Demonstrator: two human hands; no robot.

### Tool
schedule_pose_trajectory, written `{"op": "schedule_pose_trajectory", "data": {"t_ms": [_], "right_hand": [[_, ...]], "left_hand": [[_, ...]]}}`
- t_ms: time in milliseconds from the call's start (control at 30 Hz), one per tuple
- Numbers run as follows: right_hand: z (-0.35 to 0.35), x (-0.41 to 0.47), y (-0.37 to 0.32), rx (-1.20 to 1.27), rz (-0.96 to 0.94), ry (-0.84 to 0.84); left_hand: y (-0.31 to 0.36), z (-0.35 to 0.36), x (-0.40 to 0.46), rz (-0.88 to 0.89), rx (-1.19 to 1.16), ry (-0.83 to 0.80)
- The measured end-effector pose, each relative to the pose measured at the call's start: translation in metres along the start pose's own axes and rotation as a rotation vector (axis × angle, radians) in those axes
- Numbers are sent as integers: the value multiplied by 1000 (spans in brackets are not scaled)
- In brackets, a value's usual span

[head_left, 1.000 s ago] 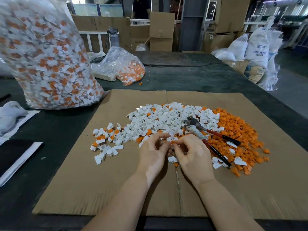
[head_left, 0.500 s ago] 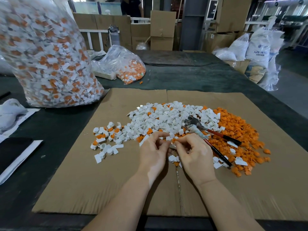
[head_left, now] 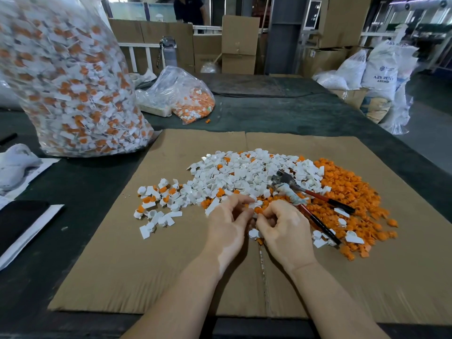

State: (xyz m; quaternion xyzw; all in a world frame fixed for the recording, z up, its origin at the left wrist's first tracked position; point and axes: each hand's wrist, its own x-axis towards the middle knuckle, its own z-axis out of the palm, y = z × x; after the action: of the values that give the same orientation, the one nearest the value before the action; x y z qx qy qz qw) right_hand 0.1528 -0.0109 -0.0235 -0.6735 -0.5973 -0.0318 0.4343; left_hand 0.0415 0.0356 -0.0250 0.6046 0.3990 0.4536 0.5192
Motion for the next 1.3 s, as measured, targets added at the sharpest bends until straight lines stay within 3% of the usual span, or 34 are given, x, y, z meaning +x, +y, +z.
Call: {"op": "schedule_pose_trajectory", "data": {"t_ms": [200,333,400,500,567,1300], "right_hand": [[0,0,2,22,16,-23],[-1,0,2,-1,3,-9],[0,0,2,-4,-10,-12],[0,0,1,50,-35,-32],[0,1,2,122,-10,-37],[-3,4,-1,184,-66,-64]], "left_hand": [[1,0,-2,98,198,-14],[2,0,-3,285,426,-19],[0,0,-2,205,334,-4],[3,-3,1,-38,-45,4],[3,-4,2,-90,-121,-8],[1,-4,3,-71,-85,-25]]}}
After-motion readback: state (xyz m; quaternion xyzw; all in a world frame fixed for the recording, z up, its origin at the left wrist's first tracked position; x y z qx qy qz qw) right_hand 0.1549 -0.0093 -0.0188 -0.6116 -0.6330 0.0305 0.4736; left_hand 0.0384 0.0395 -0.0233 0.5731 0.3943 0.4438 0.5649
